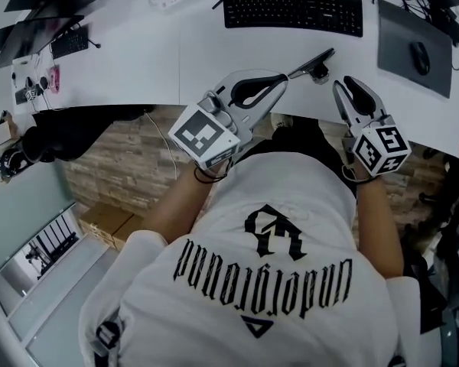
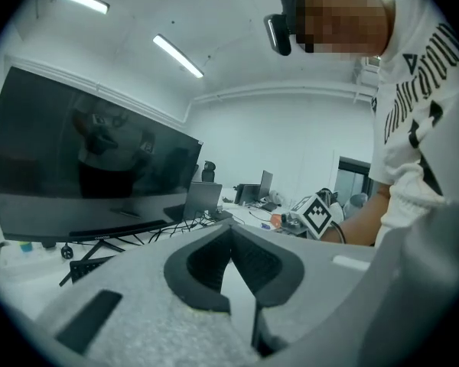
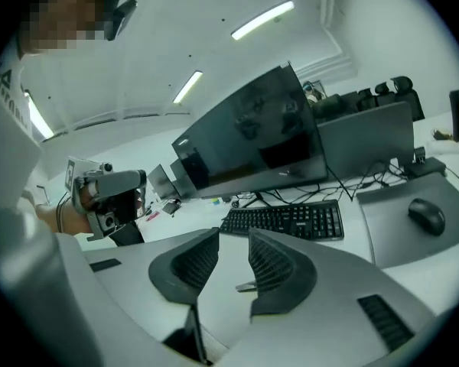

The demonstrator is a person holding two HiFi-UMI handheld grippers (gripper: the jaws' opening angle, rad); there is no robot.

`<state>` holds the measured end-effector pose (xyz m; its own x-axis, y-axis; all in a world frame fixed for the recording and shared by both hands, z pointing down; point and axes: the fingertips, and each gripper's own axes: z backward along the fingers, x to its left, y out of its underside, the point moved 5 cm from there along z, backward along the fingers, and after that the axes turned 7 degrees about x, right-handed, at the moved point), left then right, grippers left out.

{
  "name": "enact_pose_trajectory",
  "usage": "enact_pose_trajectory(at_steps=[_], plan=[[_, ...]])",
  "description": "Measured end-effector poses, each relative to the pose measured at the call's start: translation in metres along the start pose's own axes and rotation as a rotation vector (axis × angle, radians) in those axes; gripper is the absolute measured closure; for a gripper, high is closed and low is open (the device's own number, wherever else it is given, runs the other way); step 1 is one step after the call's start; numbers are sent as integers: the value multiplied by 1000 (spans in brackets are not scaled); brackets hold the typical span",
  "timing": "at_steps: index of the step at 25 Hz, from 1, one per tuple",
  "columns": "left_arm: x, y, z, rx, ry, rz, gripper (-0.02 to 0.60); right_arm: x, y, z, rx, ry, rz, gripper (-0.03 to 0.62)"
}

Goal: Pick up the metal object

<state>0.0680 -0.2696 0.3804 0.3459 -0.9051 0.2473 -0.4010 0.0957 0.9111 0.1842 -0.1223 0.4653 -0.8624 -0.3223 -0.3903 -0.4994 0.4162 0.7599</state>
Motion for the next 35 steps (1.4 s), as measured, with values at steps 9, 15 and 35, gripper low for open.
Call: enact_pose_trajectory(at_steps=[9, 15, 35], plan=[[30, 38, -33, 81, 17, 49, 566, -56, 61, -54, 84, -15, -394, 461], [46, 60, -46, 98, 14, 87, 567, -75, 103, -86, 162, -9, -510, 457], [60, 96, -61, 156, 37, 165, 567, -82, 128, -132, 143, -64, -839, 530]])
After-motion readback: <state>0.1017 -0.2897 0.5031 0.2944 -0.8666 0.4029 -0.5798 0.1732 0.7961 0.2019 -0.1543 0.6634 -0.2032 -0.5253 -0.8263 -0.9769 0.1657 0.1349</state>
